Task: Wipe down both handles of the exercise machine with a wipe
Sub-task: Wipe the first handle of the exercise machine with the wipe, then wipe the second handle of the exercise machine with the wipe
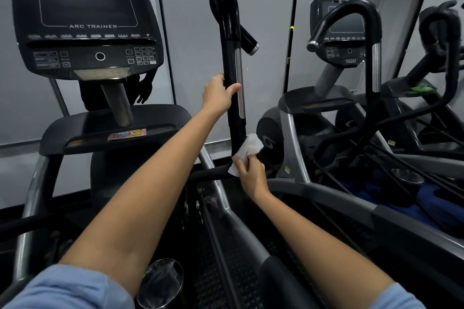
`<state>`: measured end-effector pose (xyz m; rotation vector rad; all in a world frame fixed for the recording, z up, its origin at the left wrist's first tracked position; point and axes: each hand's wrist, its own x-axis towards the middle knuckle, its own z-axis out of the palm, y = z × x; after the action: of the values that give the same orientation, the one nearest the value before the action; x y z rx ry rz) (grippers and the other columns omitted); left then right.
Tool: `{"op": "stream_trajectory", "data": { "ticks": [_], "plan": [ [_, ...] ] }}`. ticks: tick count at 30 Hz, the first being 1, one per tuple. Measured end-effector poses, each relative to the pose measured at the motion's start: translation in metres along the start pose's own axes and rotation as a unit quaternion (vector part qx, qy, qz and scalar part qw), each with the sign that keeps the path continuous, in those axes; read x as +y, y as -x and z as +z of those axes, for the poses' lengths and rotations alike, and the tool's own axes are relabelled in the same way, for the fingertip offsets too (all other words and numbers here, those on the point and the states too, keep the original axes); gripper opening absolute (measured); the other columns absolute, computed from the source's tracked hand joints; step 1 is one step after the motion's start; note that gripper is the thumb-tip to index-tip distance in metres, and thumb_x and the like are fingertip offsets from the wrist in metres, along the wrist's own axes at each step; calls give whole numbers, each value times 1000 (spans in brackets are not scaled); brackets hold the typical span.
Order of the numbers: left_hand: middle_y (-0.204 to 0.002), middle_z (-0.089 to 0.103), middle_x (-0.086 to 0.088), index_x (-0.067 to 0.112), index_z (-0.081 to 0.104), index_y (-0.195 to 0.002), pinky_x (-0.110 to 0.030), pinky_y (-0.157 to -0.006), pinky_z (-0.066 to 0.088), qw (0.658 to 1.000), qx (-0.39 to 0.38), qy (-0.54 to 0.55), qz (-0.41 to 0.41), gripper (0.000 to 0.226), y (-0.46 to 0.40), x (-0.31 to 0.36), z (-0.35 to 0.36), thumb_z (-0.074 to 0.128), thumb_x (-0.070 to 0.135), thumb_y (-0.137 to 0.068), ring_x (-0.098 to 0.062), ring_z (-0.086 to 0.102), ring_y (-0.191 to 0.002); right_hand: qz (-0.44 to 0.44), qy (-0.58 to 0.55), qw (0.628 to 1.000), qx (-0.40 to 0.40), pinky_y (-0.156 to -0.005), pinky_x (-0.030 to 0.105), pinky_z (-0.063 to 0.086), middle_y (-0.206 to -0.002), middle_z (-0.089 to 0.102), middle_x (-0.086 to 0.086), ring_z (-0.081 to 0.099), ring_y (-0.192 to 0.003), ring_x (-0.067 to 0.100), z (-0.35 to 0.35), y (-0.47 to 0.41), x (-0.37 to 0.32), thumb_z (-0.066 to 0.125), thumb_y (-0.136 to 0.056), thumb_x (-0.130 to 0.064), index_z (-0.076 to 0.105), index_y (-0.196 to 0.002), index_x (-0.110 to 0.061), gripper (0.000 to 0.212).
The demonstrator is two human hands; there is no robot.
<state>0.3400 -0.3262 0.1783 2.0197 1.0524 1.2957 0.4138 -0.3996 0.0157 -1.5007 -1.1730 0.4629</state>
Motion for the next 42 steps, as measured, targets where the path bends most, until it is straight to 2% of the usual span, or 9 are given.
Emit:
{"op": "stream_trajectory", "data": {
  "ticks": [4,11,18,21,24,31,34,38,42],
  "plan": [
    [-119,64,-10,8,57,-119,-38,-98,45,1000,-5,-2,0,33,-3,-3,-1,61,23,-90,-27,58,-112,-48,40,997,39,-52,17,34,-70,44,-2,41,-61,8,-3,-11,-22,53,-93,-33,46,-80,-7,30],
    [-118,64,-10,7,57,-120,-39,-99,45,1000,-24,11,-4,35,-7,-5,-4,62,21,-89,-26,59,-110,-92,108,985,99,-92,39,48,-123,59,16,59,-108,27,13,-4,-21,40,-98,-12,24,-146,-13,51],
    [-126,54,-13,6,40,-136,-42,-101,45,991,-56,112,-54,56,2,-31,-26,54,37,-92,-26,56,-114,-87,-20,970,224,-62,20,38,-71,57,-1,52,-70,13,-6,19,-51,51,-88,-4,61,-78,-9,15],
    [-111,59,-9,0,54,-122,-32,-91,49,981,-107,144,-71,39,15,-49,-42,53,28,-95,-20,58,-102,-19,-156,980,120,-52,11,42,-69,58,-4,53,-59,-2,-8,20,-79,53,-88,-6,57,-79,-16,15],
    [-109,66,-5,7,61,-111,-25,-83,53,975,-156,145,-68,31,30,-58,-64,50,32,-96,-19,63,-103,37,-243,969,29,-68,25,53,-86,67,3,64,-78,14,2,21,-97,54,-88,-5,62,-93,-14,12],
    [-104,70,-4,15,65,-112,-26,-83,54,929,-296,143,-168,58,110,-69,-132,45,61,-84,-15,66,-95,69,-313,942,-97,-68,30,57,-88,71,6,69,-81,20,37,50,-124,56,-92,-13,66,-92,-13,10],
    [-90,68,-2,12,64,-98,-19,-73,56,937,-240,169,-191,19,155,-74,-158,57,28,-91,-7,67,-78,77,-310,937,-143,-78,36,56,-96,69,8,67,-87,23,54,72,-124,57,-92,-22,62,-98,-12,13],
    [-97,65,-10,0,55,-106,-21,-69,57,942,-86,212,-246,21,213,-86,-189,53,18,-94,-12,67,-81,145,-325,894,-275,-84,34,55,-115,64,11,66,-100,22,79,109,-116,74,-75,-39,47,-125,-5,66],
    [-95,67,-7,5,58,-102,-21,-66,57,936,32,215,-276,15,269,-94,-226,50,16,-95,-10,68,-80,229,-370,828,-353,-71,27,58,-95,67,14,67,-80,21,108,158,-116,61,-85,-2,55,-111,4,27]
  ]
}}
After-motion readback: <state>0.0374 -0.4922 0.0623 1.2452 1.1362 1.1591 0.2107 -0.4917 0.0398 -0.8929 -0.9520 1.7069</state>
